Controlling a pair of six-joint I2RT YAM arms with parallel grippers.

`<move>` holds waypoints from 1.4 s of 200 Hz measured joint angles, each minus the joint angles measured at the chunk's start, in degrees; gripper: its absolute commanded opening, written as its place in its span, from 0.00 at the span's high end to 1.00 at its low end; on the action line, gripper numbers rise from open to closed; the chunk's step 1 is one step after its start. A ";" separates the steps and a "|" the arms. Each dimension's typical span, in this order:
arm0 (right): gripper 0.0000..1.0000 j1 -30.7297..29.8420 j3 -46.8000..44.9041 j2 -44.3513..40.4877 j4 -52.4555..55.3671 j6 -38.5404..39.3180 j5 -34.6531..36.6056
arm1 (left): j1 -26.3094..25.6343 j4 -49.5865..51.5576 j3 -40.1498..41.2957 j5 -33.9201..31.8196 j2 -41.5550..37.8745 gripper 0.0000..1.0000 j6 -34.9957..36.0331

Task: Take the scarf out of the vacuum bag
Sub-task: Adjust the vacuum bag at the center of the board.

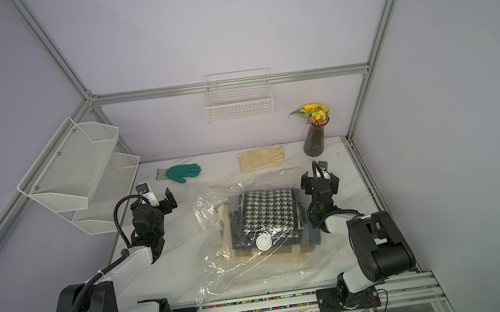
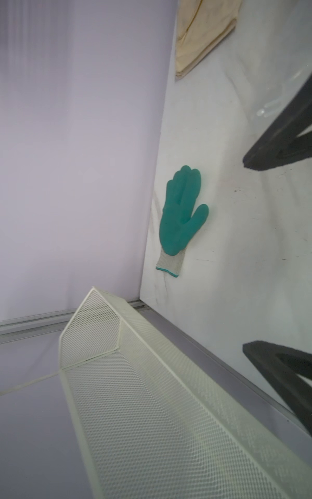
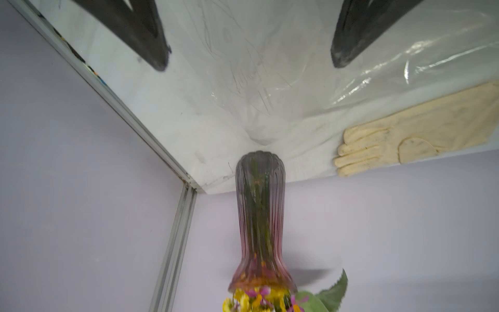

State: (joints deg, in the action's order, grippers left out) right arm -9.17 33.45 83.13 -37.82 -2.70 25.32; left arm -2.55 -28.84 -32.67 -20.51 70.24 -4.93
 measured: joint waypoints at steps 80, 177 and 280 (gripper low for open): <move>0.03 -11.54 13.40 -11.26 27.56 -3.32 -1.31 | -0.90 32.52 -17.46 4.35 -13.20 0.00 -8.74; 0.03 -35.56 35.39 -1.42 56.37 -19.34 -3.80 | -0.96 61.09 -24.90 19.10 -12.48 0.00 -13.73; 0.03 -60.65 56.50 23.69 69.18 -27.41 -4.00 | 1.55 69.70 -22.73 28.00 -6.21 0.00 -13.97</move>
State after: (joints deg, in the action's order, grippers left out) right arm -69.82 89.95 106.83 31.35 -30.11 21.32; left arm -0.99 40.86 -55.40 7.49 64.03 -18.90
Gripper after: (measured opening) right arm 0.972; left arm 0.998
